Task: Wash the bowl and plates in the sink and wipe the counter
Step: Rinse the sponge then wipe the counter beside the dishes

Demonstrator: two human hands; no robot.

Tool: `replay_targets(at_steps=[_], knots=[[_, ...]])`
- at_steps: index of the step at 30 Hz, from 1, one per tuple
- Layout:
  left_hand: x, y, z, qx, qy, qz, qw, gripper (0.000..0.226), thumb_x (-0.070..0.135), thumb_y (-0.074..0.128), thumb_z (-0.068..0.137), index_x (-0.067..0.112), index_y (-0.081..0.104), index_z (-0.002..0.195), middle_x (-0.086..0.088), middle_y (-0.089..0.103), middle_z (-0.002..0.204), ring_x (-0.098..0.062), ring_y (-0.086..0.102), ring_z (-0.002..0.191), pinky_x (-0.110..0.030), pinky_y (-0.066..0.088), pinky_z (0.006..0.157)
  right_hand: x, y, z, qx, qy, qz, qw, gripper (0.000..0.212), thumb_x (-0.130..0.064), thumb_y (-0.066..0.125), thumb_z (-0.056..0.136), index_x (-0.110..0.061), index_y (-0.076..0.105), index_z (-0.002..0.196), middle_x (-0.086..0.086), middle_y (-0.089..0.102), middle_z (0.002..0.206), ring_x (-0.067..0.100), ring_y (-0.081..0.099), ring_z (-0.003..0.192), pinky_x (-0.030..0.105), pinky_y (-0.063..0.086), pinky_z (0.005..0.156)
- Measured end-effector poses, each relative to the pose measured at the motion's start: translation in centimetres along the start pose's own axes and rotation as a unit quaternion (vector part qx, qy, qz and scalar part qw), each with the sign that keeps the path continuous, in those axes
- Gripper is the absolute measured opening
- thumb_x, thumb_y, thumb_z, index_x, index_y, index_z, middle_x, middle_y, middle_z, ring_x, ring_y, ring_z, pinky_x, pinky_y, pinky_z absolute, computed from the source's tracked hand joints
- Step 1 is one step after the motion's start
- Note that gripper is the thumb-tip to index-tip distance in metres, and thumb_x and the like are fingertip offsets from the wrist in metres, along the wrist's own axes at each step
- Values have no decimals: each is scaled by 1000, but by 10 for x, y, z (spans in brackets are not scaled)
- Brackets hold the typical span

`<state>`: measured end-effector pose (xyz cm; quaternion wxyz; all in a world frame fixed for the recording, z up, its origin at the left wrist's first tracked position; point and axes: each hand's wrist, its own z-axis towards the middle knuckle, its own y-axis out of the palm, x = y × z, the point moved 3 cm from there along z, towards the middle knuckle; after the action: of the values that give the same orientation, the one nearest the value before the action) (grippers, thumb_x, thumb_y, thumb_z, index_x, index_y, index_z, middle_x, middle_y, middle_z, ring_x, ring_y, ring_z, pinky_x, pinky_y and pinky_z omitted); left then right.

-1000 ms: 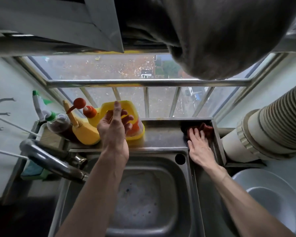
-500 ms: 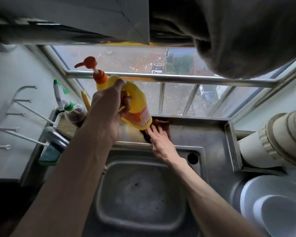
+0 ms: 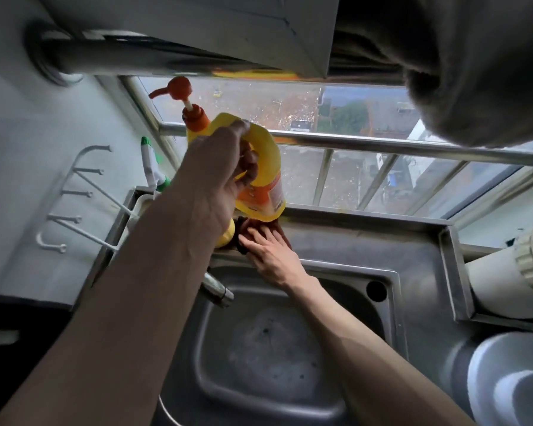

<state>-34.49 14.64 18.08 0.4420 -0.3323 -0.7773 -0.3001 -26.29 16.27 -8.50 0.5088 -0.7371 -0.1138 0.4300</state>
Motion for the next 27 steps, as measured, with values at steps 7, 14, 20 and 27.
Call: replay_targets(at_steps=[7,14,20,27], knots=[[-32,22,-8,26,-38,-15,999,9,17,60,104,10,57,99,-2,50,72,-12,52,70,-33,57,73,26,-17,-43,48,41,3,998,43,-34,45,110,-37,48,153,-5,43,160,18,28,150,33,21,123],[-87,45,-21,51,-63,13,997,21,26,57,105,6,56,112,-3,53,86,-14,58,77,-47,56,101,86,-55,-121,74,157,9,985,40,-33,47,110,-41,52,150,-9,41,163,18,31,151,25,19,121],[-105,58,-26,68,-56,0,996,34,32,58,104,5,57,124,-4,59,92,-17,65,84,-46,58,98,132,-61,-163,104,206,15,973,40,-32,51,108,-42,54,147,-7,43,162,17,30,154,17,11,120],[-96,55,-21,117,-14,50,992,24,40,53,105,17,53,111,4,59,90,-10,62,81,-17,48,66,137,-61,-164,105,213,36,971,39,-30,52,108,-39,56,146,-5,43,161,18,28,155,21,10,122]])
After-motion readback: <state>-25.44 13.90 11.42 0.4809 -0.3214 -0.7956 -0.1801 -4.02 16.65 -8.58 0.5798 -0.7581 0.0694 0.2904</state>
